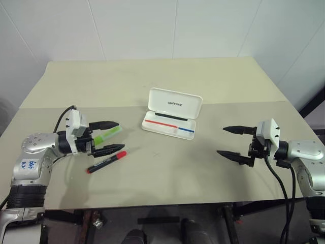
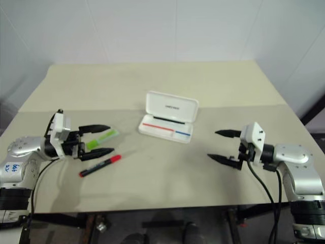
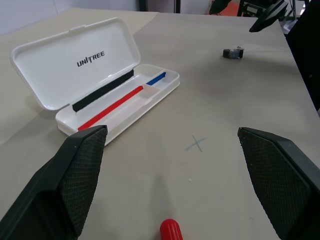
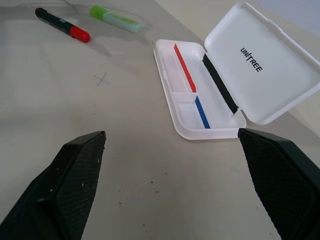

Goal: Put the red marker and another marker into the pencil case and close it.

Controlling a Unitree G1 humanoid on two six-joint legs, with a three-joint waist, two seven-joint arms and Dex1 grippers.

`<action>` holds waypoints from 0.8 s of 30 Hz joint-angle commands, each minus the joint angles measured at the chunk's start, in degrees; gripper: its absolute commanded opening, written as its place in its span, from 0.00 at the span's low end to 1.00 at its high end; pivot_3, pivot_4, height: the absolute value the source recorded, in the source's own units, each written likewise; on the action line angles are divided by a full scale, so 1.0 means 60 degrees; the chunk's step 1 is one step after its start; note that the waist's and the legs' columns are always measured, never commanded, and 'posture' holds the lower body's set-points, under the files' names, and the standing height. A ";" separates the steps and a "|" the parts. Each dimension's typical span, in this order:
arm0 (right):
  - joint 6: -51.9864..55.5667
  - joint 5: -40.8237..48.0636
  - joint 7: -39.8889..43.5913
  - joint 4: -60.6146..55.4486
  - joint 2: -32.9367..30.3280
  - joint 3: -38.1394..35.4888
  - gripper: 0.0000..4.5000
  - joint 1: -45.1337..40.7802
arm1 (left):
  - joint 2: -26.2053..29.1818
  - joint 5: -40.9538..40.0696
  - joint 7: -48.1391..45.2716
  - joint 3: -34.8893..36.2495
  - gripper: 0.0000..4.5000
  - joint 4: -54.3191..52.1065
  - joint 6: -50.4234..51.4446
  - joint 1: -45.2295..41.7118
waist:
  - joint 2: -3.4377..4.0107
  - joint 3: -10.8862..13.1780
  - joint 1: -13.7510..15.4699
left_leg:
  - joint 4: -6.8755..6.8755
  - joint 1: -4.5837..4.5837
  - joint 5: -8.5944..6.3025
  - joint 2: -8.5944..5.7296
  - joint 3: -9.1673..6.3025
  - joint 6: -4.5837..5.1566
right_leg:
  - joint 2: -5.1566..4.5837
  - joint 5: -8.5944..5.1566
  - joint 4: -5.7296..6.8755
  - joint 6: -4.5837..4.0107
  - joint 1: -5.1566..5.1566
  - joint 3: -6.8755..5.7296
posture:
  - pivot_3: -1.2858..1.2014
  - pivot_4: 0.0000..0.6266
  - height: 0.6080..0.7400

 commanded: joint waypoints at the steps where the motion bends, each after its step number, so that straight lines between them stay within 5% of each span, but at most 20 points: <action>1: -0.0135 0.0044 0.0064 -0.0009 -0.0190 -0.0110 1.00 -0.0281 | -0.0072 0.0078 -0.0113 -0.0083 0.99 0.0115 -0.0177 -0.0264 | 0.0000 0.0000 -0.0006 | 0.0000 0.0001 0.0000 0.0001 0.0000 0.0000 | 0.0000 0.0000 0.0005 0.0000 0.0000 0.0000 | 0.52 0.24 1.00; 7: 0.0327 -0.0231 -0.0227 -0.0020 -0.0244 0.0148 1.00 -0.0794 | -0.0372 0.0141 0.0008 -0.0246 0.99 0.0094 -0.0188 -0.0481 | 0.0000 0.0000 -0.0003 | 0.0012 -0.0001 0.0000 0.0000 0.0000 -0.0001 | 0.0000 0.0001 0.0007 0.0000 0.0000 0.0000 | 0.52 0.24 1.00; 16: 0.0993 -0.1691 -0.0387 0.0867 0.0569 0.2429 1.00 -0.3257 | -0.0615 0.0434 0.0126 -0.0419 0.99 0.0444 -0.0591 -0.0802 | 0.0000 0.0000 -0.0019 | 0.0011 0.0003 0.0004 0.0001 -0.0004 -0.0007 | 0.0004 0.0000 0.0014 -0.0001 -0.0006 -0.0001 | 0.52 0.24 1.00; 19: 0.0637 -0.2196 -0.0424 0.1640 0.0947 0.2883 0.86 -0.3806 | -0.0756 0.0532 0.0246 -0.0455 1.00 0.0560 -0.0696 -0.0906 | 0.0000 0.0000 -0.0013 | 0.0009 -0.0013 0.0004 -0.0003 -0.0004 -0.0006 | -0.0002 0.0002 0.0035 0.0003 -0.0011 -0.0002 | 0.52 0.24 1.00; 24: 0.0058 -0.2957 -0.0232 0.2796 0.1460 0.3611 0.46 -0.4538 | -0.1072 0.0577 0.0405 -0.0641 1.00 0.0625 -0.0679 -0.1121 | 0.0000 0.0000 0.0005 | -0.0001 -0.0022 0.0002 -0.0004 -0.0004 -0.0004 | -0.0003 0.0002 0.0016 0.0003 -0.0013 -0.0005 | 0.52 0.24 1.00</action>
